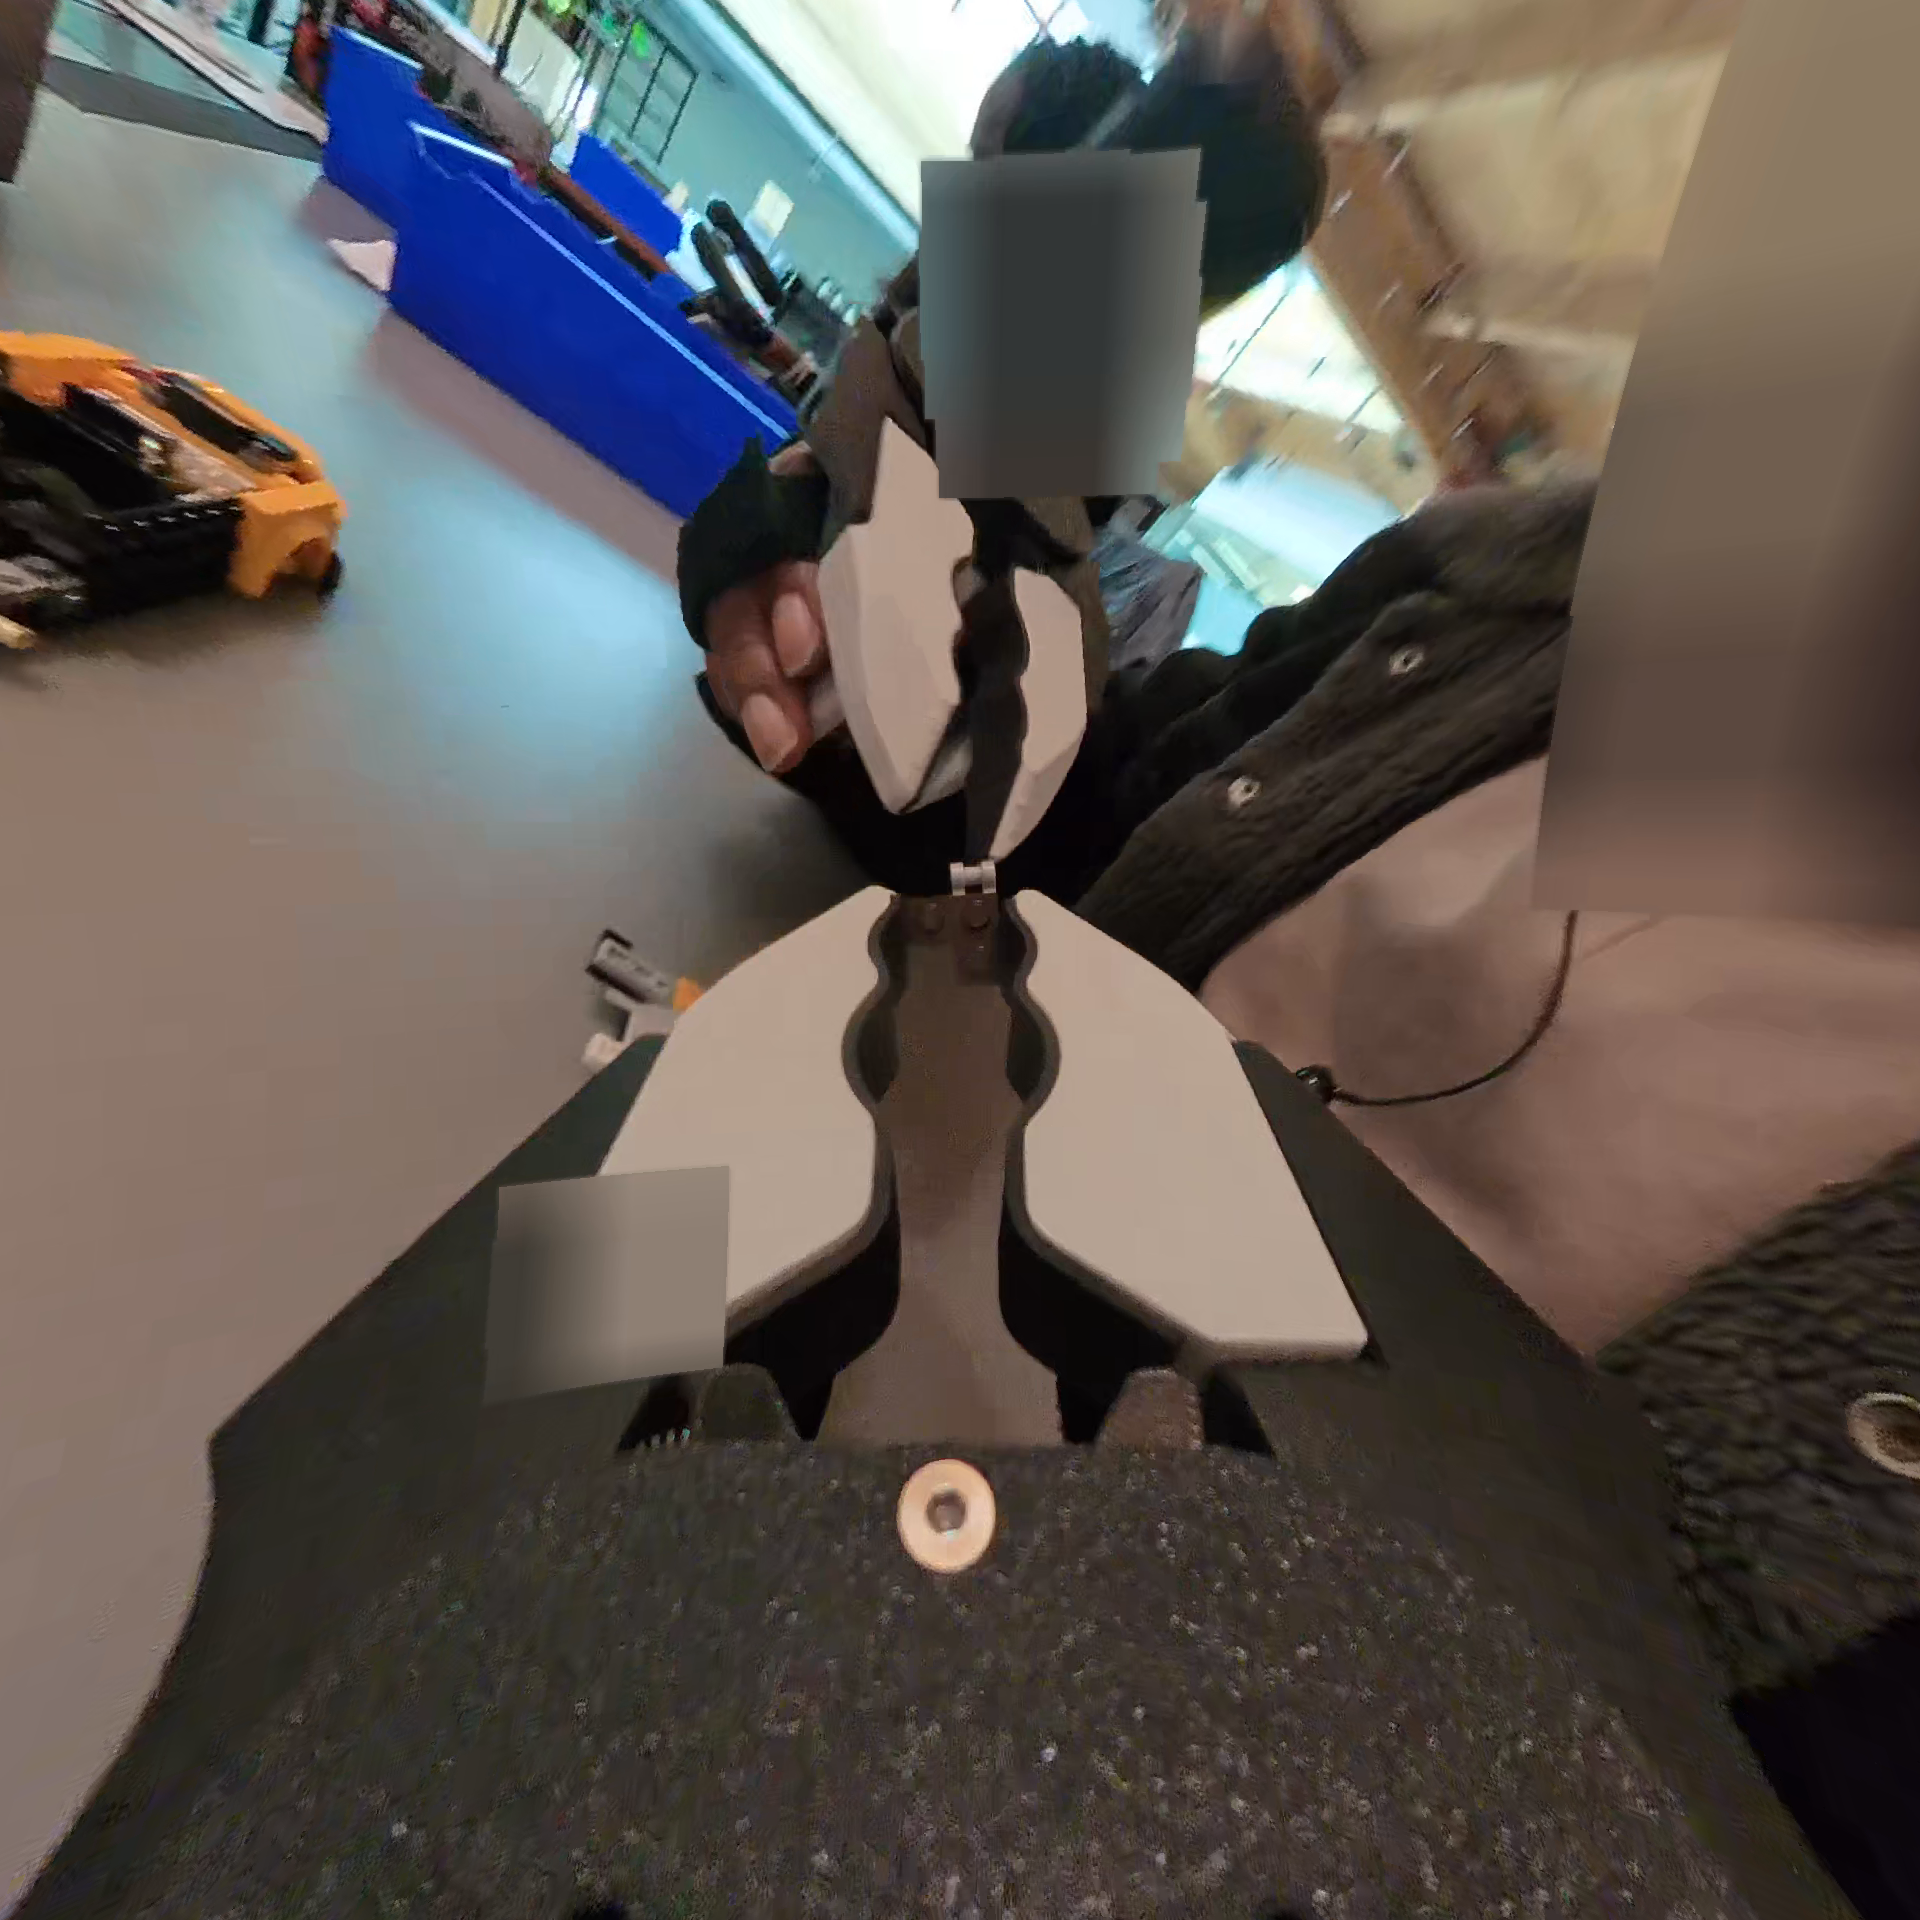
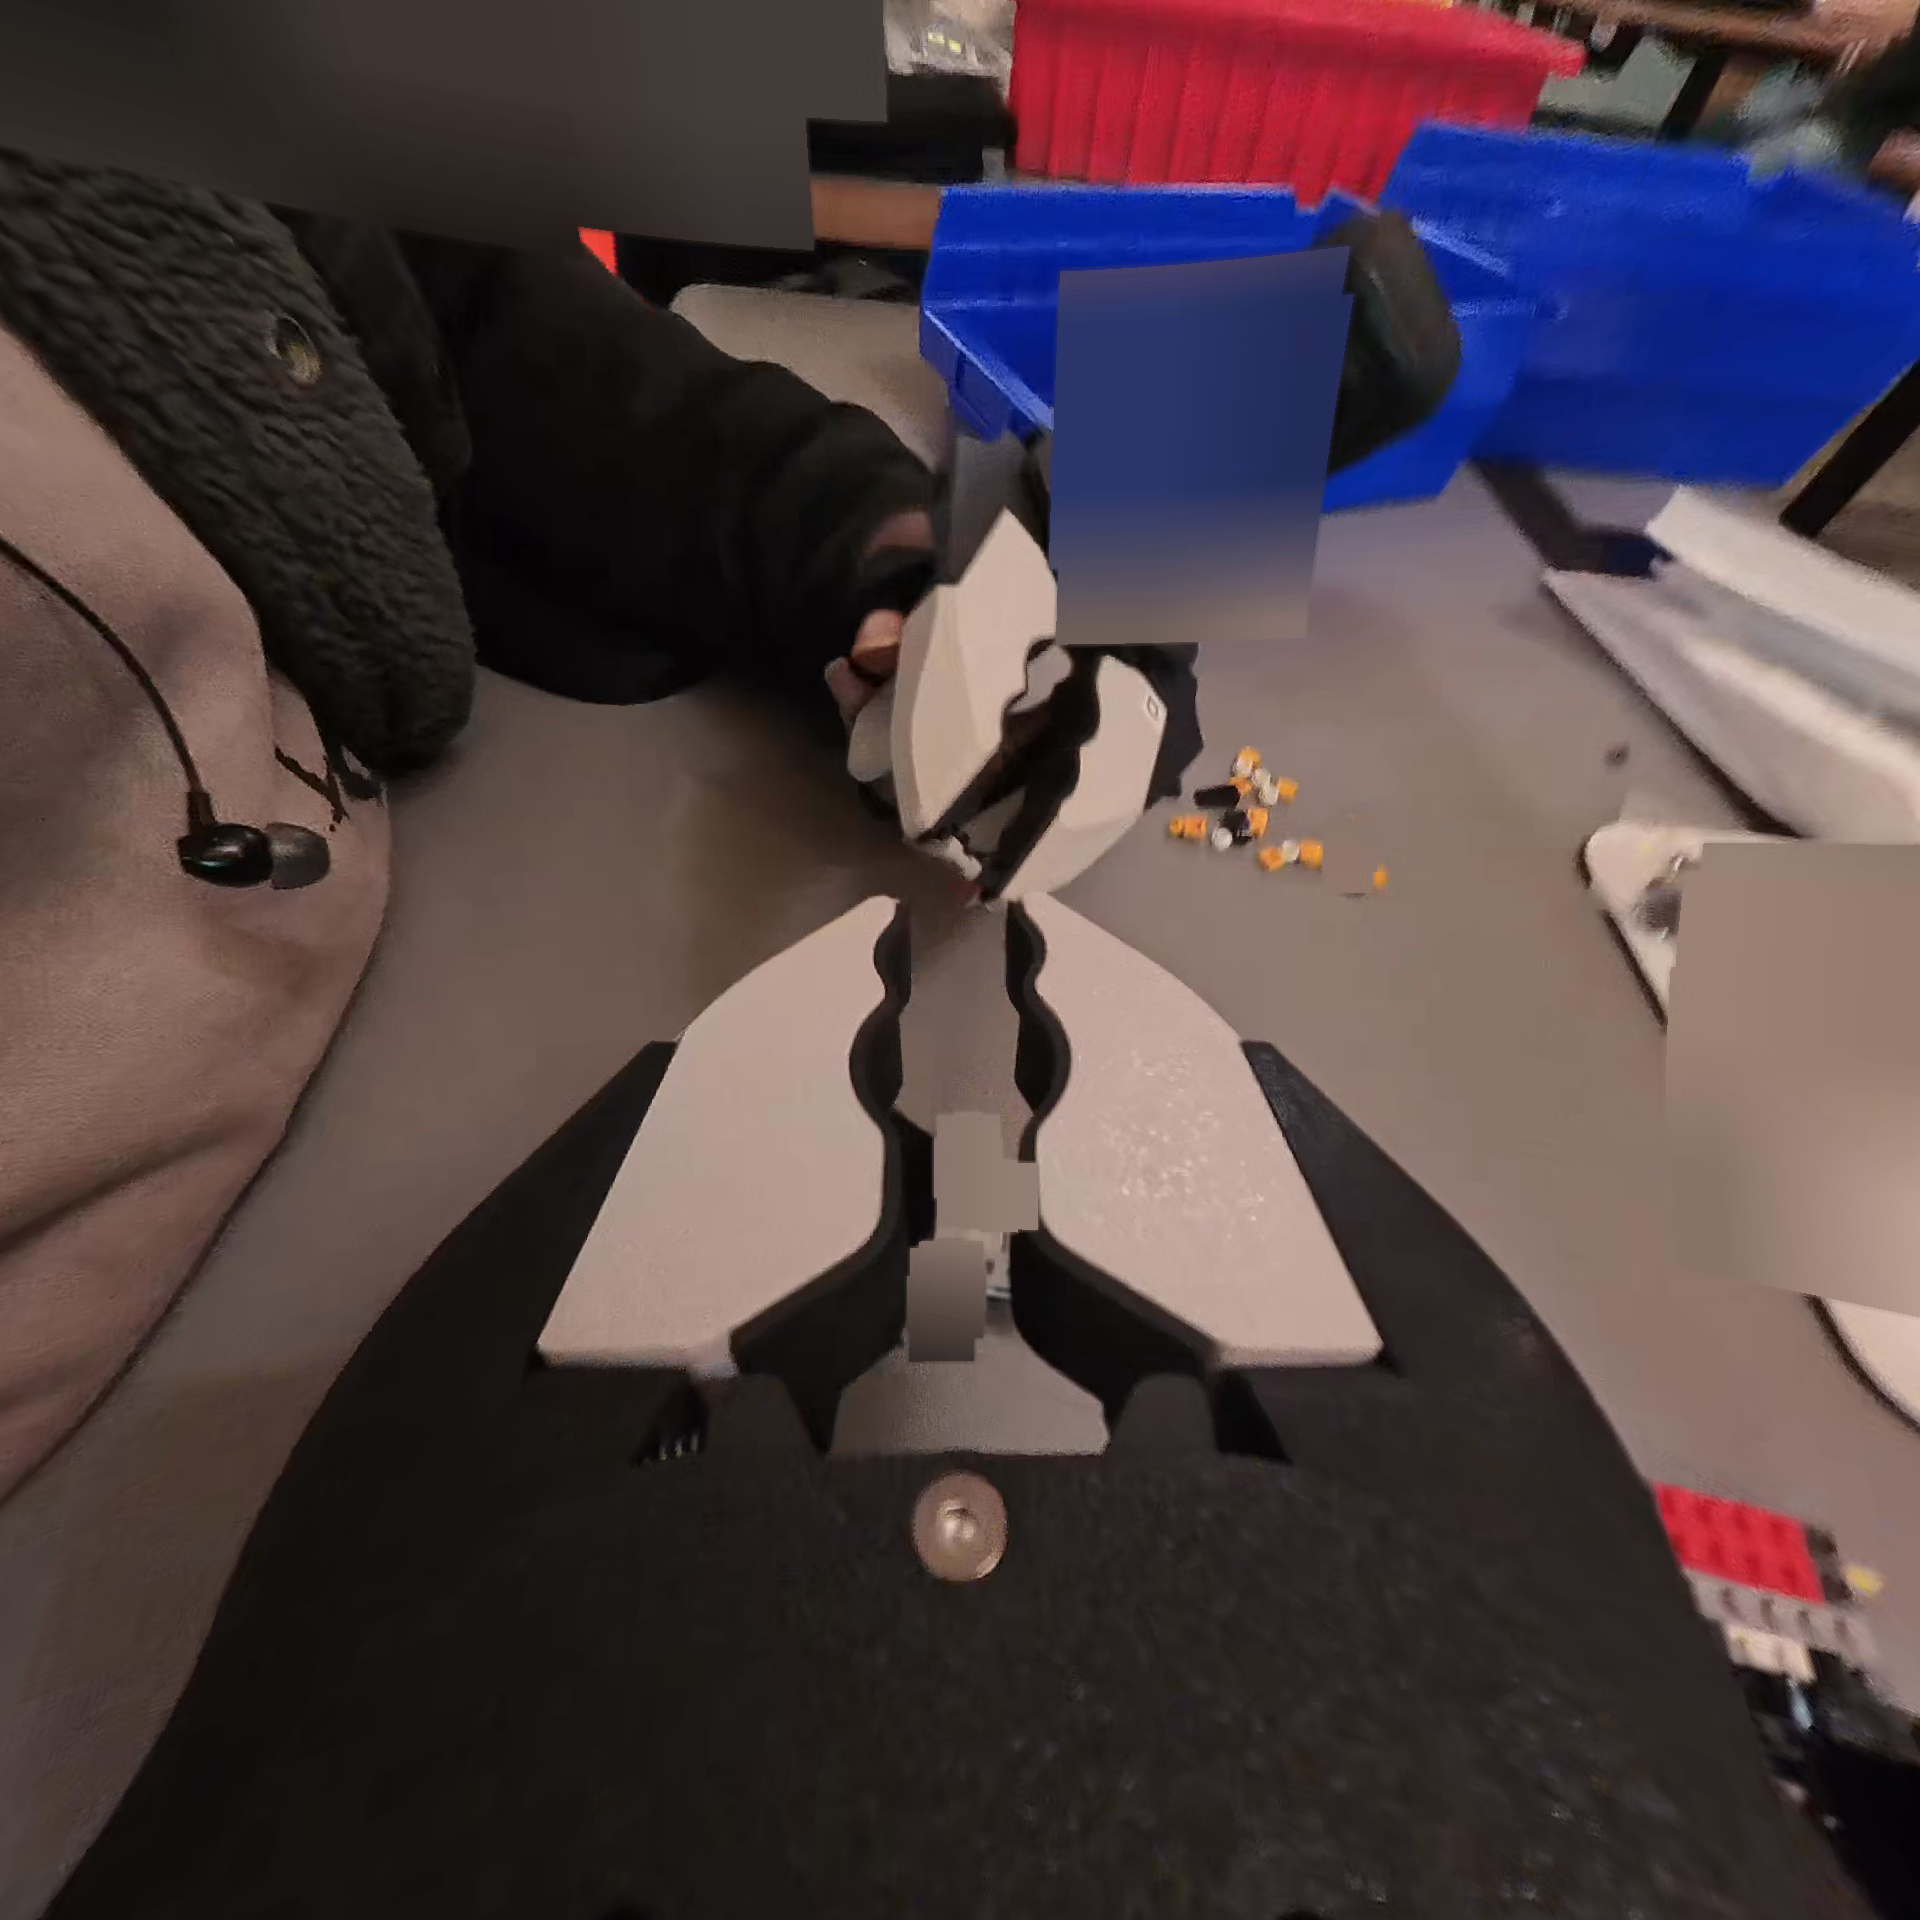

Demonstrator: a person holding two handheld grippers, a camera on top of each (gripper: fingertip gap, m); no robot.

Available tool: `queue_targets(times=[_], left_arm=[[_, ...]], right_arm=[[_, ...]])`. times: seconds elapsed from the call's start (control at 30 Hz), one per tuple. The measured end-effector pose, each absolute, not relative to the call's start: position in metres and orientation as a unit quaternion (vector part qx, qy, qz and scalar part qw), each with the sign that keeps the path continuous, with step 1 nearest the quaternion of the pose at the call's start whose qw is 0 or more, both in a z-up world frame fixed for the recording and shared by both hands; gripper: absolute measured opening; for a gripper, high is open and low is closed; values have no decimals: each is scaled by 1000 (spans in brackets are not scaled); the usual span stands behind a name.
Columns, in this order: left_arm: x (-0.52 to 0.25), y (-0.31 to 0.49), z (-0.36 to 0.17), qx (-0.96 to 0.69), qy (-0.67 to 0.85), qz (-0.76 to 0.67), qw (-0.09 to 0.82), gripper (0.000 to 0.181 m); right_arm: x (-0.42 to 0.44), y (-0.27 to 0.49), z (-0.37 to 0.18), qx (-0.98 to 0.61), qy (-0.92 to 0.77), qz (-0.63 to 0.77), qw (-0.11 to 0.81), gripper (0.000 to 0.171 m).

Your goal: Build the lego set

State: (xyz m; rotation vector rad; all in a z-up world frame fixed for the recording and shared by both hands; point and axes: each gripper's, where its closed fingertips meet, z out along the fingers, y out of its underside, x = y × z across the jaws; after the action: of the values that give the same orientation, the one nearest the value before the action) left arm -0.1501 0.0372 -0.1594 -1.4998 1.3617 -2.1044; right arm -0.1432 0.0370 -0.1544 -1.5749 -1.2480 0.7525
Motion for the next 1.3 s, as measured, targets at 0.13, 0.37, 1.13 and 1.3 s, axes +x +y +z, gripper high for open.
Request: queue_targets(times=[0.13, 0.37, 1.13, 1.3], left_arm=[[-147, 31, -157, -503, 442, -739, 74, 16], [-142, 22, -157, -506, 433, -745, 47, 16], [-152, 139, -122, -480, 498, -265, 672, 96], [-153, 152, -121, -499, 490, -283, 656, 125]], right_arm=[[-151, 29, -149, -613, -534, 299, 500, 19], [-152, 24, -155, -620, -541, 300, 483, 6], [-107, 88, -143, -695, -289, 384, 534, 5], [-105, 91, -145, -694, -294, 368, 544, 5]])
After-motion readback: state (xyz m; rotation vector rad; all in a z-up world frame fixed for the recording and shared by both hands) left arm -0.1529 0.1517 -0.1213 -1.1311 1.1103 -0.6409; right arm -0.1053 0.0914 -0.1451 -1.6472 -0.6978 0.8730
